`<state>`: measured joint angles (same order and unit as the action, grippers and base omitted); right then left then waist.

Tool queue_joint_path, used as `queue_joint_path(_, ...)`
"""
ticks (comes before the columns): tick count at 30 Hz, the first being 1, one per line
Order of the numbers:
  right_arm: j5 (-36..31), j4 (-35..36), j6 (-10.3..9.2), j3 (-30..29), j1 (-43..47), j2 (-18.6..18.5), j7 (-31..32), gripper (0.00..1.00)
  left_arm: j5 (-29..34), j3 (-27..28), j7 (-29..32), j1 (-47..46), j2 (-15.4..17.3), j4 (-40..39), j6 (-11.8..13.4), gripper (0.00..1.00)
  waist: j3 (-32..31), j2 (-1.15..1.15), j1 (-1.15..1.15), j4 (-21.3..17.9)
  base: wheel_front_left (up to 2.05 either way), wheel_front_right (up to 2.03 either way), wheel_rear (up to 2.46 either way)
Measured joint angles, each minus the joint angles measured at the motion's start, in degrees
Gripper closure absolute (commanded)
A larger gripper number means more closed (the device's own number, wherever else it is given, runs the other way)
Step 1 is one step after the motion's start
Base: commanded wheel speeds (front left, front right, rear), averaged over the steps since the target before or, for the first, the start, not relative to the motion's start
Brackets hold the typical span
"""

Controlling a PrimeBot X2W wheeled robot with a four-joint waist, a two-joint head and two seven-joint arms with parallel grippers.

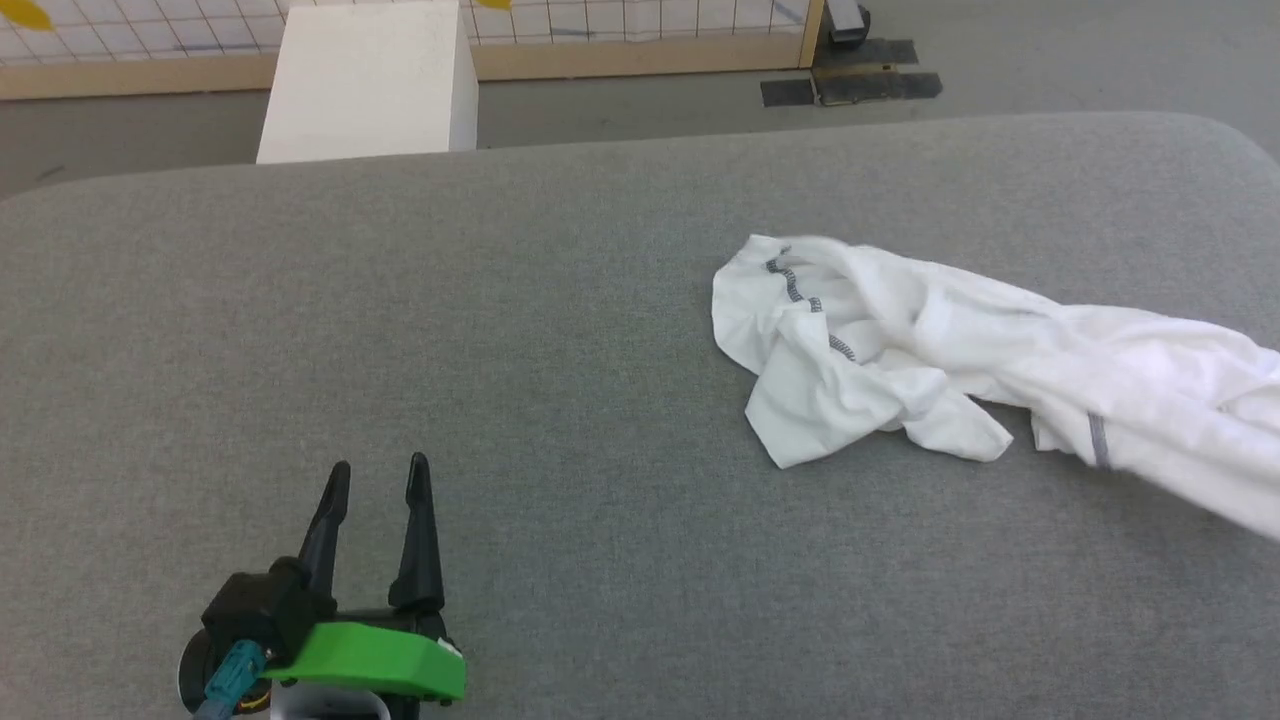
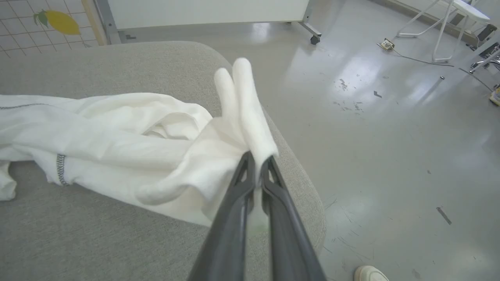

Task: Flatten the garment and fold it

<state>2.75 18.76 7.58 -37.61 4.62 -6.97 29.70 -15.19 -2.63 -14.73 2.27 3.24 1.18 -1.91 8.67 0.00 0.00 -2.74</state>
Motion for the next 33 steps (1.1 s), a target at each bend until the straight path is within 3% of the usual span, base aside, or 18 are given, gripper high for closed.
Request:
queue_joint_path(6,-1.77,-14.11,0.00,1.65,-0.22,1.10,-4.77,1.00,0.10,-0.54,0.04,-0.59,0.44,0.14,-0.14,0.00,2.25,0.00,0.00,0.57,0.00,0.00,0.00)
queue_joint_path(7,-1.79,-16.46,0.00,2.46,-0.87,1.22,-5.64,0.83,0.10,-0.66,0.11,-0.76,0.53,0.14,-0.14,0.00,2.64,0.00,0.00,0.70,0.00,0.00,0.00)
queue_joint_path(8,-1.96,-18.44,0.00,3.34,-1.68,1.15,-6.54,0.59,0.11,-0.79,0.23,-1.03,0.56,0.12,-0.14,0.00,2.97,0.00,0.00,0.85,0.00,0.00,0.00)
queue_joint_path(9,-2.24,-19.80,0.00,4.13,-2.44,1.04,-7.20,0.34,0.12,-0.88,0.37,-1.23,0.60,0.12,-0.15,0.00,3.20,0.00,0.00,0.97,0.00,0.00,0.00)
queue_joint_path(10,-2.40,-21.34,0.00,4.87,-3.53,0.93,-7.88,0.00,0.15,-1.01,0.51,-1.36,0.67,0.09,-0.15,0.00,3.42,0.00,0.00,1.13,0.00,0.00,0.00)
queue_joint_path(14,-2.24,-22.65,0.00,9.07,-7.57,-0.69,-10.73,0.00,0.15,-1.32,0.87,-1.42,0.89,0.11,-0.11,0.00,2.96,0.00,0.00,1.45,0.00,0.00,0.00)
queue_joint_path(20,-0.26,-12.62,0.00,15.26,-8.01,-1.92,-12.10,0.00,0.14,-1.37,0.87,-1.02,1.03,-0.07,0.02,0.00,1.22,0.00,0.00,1.08,0.00,0.00,0.00)
queue_joint_path(26,-0.93,-1.04,0.00,21.82,-6.16,1.49,-16.89,0.00,0.14,-1.80,0.81,-0.68,1.09,-0.90,0.02,0.00,0.59,0.00,0.00,1.07,0.00,0.00,0.00)
queue_joint_path(33,-0.66,0.35,0.01,26.33,0.77,4.01,-25.44,0.00,1.03,-2.44,0.43,1.41,1.33,-3.60,0.05,0.00,1.13,0.00,0.00,1.19,0.00,0.00,0.00)
